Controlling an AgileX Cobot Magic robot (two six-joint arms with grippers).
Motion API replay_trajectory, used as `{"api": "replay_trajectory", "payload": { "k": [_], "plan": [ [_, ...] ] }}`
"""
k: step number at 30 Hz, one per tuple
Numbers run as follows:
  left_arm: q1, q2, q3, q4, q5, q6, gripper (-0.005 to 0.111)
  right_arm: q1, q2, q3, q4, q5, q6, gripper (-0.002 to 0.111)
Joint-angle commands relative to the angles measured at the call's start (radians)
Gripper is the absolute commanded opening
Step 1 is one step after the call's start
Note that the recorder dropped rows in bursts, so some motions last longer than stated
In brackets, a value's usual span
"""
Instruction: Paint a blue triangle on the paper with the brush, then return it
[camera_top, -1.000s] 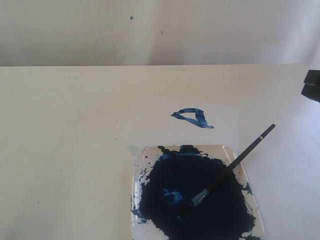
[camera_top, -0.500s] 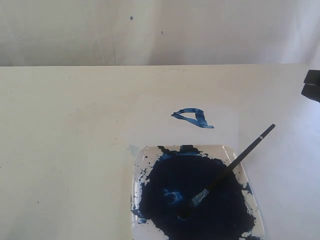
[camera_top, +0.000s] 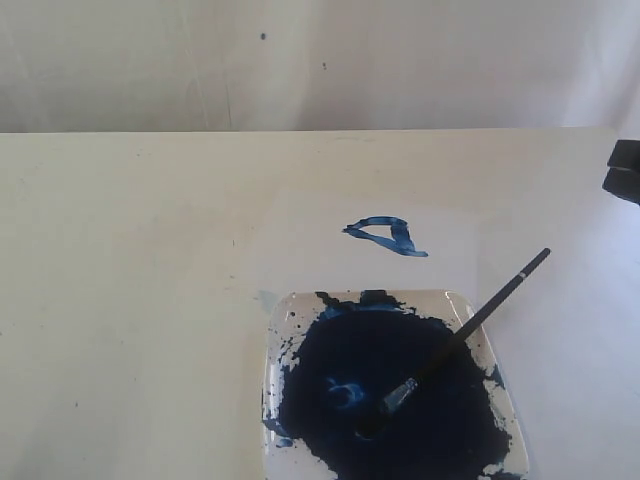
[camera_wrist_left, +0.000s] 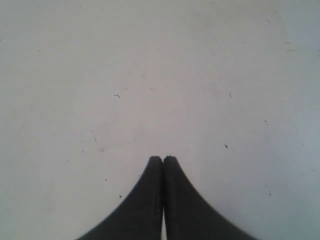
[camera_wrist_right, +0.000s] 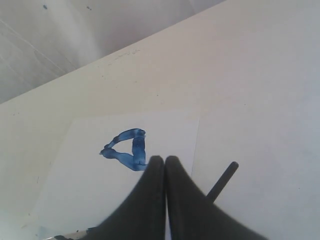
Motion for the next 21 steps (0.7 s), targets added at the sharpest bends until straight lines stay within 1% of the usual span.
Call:
{"api": "replay_trajectory", "payload": {
  "k": [1,5,7,11,13,14,15,16,17,18,19,20,21],
  "plan": [
    [-0.005,-0.004,0.001,-0.001,0.027,0.000,0.000,-0.002,-0.006,0.004,0.005,-0.005,0.000,0.000],
    [-0.005,-0.004,0.001,-0.001,0.027,0.000,0.000,-0.002,-0.006,0.004,0.005,-0.015,0.000,0.000],
    [-0.005,-0.004,0.001,-0.001,0.027,0.002,0.000,-0.002,-0.037,0.004,0.005,-0.062,0.000,0.000],
    [-0.005,-0.004,0.001,0.003,0.027,0.002,0.000,-0.002,-0.172,0.004,0.005,-0.122,0.000,0.000],
    [-0.005,-0.004,0.001,0.003,0.027,0.002,0.000,0.014,-0.254,0.004,0.005,-0.161,0.000,0.000],
    [-0.005,-0.004,0.001,0.003,0.027,0.002,0.000,0.061,-0.323,0.004,0.005,-0.232,0.000,0.000],
    [-0.005,-0.004,0.001,0.003,0.027,0.002,0.000,0.094,-0.346,0.004,0.005,-0.282,0.000,0.000],
    [-0.005,-0.004,0.001,0.003,0.027,0.002,0.000,0.170,-0.406,0.004,0.005,-0.448,0.000,0.000],
    [-0.005,-0.004,0.001,0.003,0.027,0.002,0.000,0.200,-0.433,0.006,0.005,-0.525,0.000,0.000],
    [-0.005,-0.004,0.001,0.003,0.027,0.002,0.000,0.276,-0.513,0.017,0.005,-0.660,0.000,0.000],
    [-0.005,-0.004,0.001,0.003,0.027,0.002,0.000,0.305,-0.561,0.026,0.010,-0.701,0.000,0.000],
    [-0.005,-0.004,0.001,0.003,0.027,0.002,0.000,0.370,-0.664,0.057,0.019,-0.778,0.000,0.000],
    [-0.005,-0.004,0.001,0.003,0.027,0.002,0.000,0.390,-0.706,0.071,0.025,-0.785,0.000,0.000]
  ]
}}
